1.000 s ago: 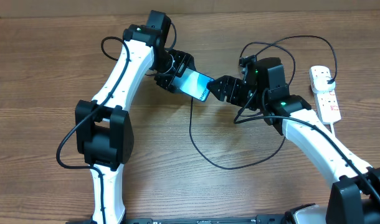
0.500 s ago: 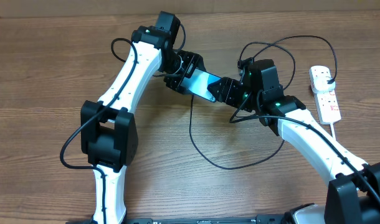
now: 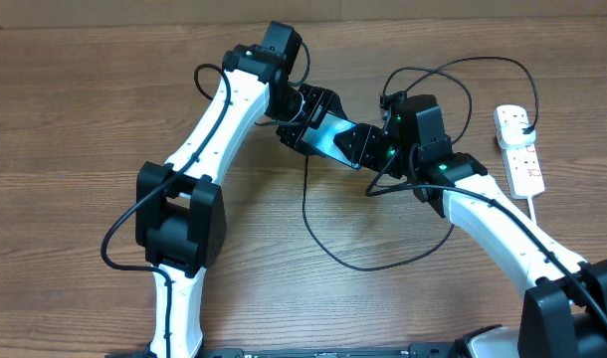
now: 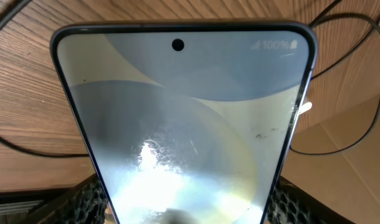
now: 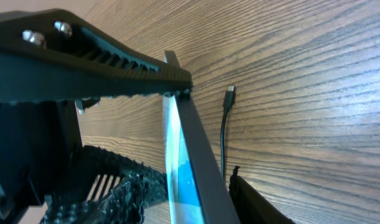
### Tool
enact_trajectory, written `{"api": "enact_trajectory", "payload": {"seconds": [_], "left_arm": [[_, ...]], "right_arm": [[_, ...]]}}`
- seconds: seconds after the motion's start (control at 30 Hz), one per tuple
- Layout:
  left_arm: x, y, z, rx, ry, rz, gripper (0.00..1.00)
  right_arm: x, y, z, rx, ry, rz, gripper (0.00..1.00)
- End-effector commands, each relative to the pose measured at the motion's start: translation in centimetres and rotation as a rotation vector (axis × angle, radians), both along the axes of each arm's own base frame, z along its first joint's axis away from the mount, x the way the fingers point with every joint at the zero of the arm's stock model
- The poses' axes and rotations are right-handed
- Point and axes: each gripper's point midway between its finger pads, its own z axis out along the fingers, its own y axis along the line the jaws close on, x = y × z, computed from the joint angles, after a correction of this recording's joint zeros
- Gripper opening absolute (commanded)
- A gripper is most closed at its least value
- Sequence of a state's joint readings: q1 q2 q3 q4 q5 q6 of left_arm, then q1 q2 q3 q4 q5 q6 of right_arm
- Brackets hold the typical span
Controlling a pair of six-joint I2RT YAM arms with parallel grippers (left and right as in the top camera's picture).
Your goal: Plug charger to phone and switch on socket
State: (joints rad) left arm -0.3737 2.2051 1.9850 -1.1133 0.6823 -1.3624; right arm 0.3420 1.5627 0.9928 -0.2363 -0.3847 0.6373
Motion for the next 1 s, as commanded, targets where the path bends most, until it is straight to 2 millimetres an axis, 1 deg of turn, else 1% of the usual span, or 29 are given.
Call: {"api": "enact_trajectory", "payload": {"seconds": [0.0,0.1,0.33,0.47,0.67,0.8,0.83,0.9,0.97], "left_arm": [[-0.1,-1.2,1.9,-0.063,-0.006,-0.010,0.35],[-0.1,-1.5,2.2,-0.086,0.001,-0.011,0.36],[0.0,-1.6,2.3,-0.097,0.001,-0.007,0.36],[-0.1,-1.8,2.5,-0.110,0.006,-0.011,0.36],[-0.1,-1.8,2.5,-0.109,0.006,-0.011,0.36],[-0.1,-1.8,2.5,-0.108,0.004,-0.012,0.41],[-0.1,-1.8,2.5,-0.108,0.004,-0.013,0.47],[-0.1,-1.8,2.5,-0.108,0.003,-0.013,0.49],[-0.1,-1.8,2.5,-0.108,0.003,-0.013,0.57]], "right_arm": [[0.6,0.3,0.7,0.003,-0.022,-0.004,0.34],[0.6,0.3,0.7,0.003,-0.022,-0.004,0.30],[0.8,0.4,1.0,0.017,-0.026,-0.015,0.28],[0.8,0.4,1.0,0.017,-0.027,-0.015,0.21],[1.0,0.5,1.3,0.037,-0.024,-0.031,0.14],[1.1,0.7,1.7,0.051,-0.038,-0.022,0.10],[1.2,0.8,1.8,0.056,-0.045,-0.018,0.09],[1.3,1.0,2.1,0.068,-0.057,-0.010,0.07],[1.4,1.2,2.5,0.082,-0.070,0.000,0.05]]}}
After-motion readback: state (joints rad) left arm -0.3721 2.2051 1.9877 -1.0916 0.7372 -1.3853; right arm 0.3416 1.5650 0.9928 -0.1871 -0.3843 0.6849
